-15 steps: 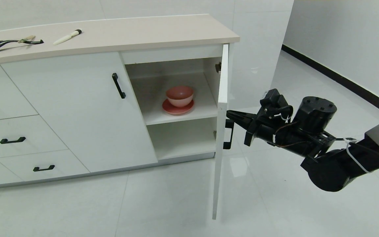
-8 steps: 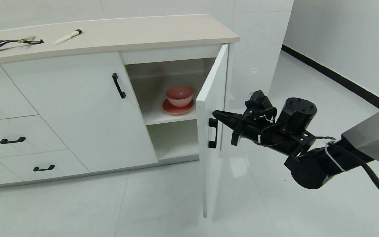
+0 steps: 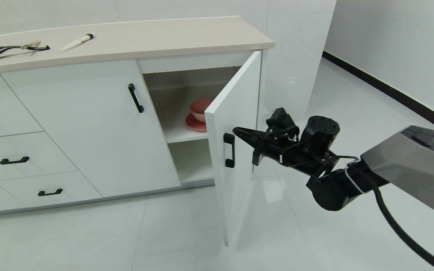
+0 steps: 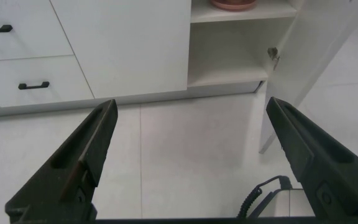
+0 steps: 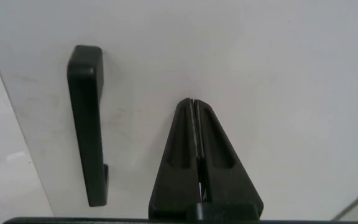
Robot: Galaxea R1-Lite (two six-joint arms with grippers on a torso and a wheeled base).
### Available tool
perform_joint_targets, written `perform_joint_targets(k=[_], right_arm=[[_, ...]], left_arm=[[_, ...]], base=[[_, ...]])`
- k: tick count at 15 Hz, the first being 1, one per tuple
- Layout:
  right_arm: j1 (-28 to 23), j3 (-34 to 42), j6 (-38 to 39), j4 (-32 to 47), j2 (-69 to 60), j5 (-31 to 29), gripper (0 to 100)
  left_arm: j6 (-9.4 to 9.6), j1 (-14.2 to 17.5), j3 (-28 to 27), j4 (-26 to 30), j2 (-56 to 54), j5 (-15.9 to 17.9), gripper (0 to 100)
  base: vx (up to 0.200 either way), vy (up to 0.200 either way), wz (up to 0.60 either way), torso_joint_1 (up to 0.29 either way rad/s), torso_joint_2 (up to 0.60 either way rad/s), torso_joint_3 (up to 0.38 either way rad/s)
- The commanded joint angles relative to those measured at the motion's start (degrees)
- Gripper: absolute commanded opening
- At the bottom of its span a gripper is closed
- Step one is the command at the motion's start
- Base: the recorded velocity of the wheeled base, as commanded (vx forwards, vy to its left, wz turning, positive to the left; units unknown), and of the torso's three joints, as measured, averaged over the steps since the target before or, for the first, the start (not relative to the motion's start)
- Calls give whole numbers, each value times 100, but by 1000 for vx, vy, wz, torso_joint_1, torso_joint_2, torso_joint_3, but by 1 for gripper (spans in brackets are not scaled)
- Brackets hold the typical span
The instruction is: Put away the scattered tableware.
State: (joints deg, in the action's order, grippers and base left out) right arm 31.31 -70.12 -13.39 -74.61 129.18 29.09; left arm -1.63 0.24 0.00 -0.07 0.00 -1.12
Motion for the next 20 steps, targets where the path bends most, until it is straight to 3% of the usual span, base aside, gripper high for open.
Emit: perform_joint_targets(k=[1,7,12,16,20], right_arm=[[113,-380,64,-63,441,-8,0],[341,-1232,152,-133,1285,-26,0],[244,-1012,178,-177,1294,-43,0],[244,376,161,-203,388,-35,0],[174,2380,117,-326,-1088,-8,0]], left_arm=[[-4,2,0,-1,0,-2,100],[-4,2,0,-1,0,-2,100],[5,2,0,-1,0,-2,100],[-4,2,0,-1,0,-2,100],[-12,2,0,-1,0,-2,100]], base=[[0,0,0,0,0,0],[0,0,0,0,0,0],[0,0,0,0,0,0],[0,0,0,0,0,0],[0,0,0,0,0,0]])
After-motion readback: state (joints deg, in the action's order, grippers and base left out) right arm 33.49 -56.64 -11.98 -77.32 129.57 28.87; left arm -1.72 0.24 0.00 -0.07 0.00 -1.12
